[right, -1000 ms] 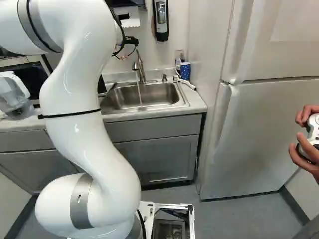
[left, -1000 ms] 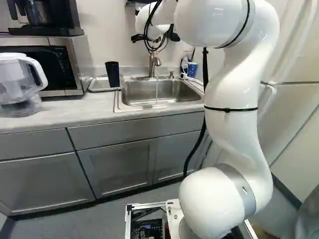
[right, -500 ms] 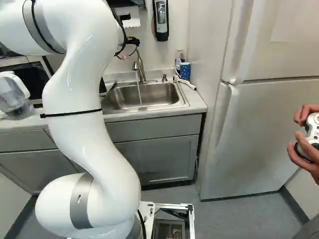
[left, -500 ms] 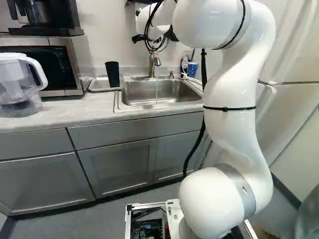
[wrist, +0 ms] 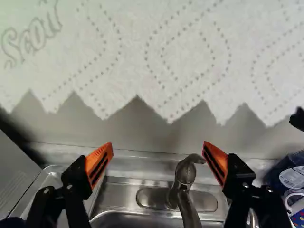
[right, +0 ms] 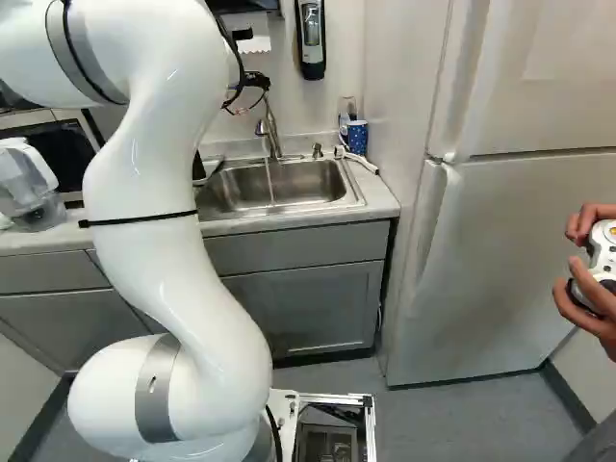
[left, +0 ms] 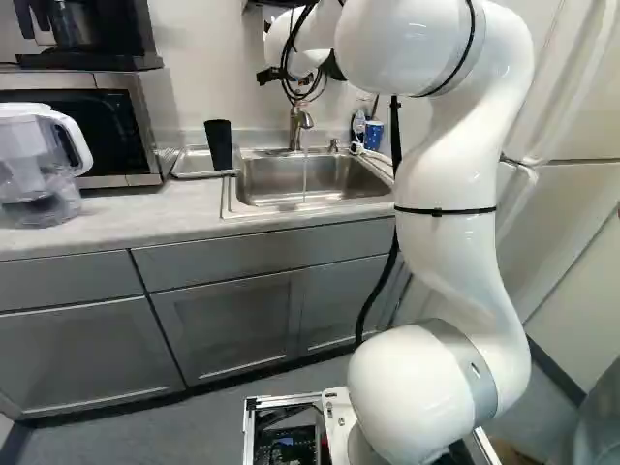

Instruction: Rinse the cup and place it in the tray

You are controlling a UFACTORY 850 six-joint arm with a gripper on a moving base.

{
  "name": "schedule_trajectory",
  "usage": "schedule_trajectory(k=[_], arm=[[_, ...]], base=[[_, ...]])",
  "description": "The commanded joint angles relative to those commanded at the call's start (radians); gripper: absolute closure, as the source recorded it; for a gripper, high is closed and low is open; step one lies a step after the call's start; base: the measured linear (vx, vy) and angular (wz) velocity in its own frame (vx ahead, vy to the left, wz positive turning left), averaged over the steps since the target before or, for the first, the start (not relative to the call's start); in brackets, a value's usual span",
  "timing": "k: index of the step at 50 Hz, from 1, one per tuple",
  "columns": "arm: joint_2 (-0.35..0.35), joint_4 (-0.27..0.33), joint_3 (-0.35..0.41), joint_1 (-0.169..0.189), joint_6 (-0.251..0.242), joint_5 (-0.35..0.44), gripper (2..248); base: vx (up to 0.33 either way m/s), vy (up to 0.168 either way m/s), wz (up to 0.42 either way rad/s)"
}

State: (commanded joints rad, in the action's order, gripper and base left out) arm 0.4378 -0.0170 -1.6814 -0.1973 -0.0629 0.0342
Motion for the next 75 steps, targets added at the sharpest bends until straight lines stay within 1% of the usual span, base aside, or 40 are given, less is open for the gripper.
schedule_trajectory(k=[17,30,75], arm=[[0.017,0.000,-0.021,0.002,0.000,-0.013,3],[0.017,0.000,-0.021,0.002,0.000,-0.023,3],[0.017,0.000,-0.021,0.002,0.000,-0.023,3]], base=[[0.000,0.000,0.000],[0.000,0.000,0.000],[0.000,0.000,0.000]])
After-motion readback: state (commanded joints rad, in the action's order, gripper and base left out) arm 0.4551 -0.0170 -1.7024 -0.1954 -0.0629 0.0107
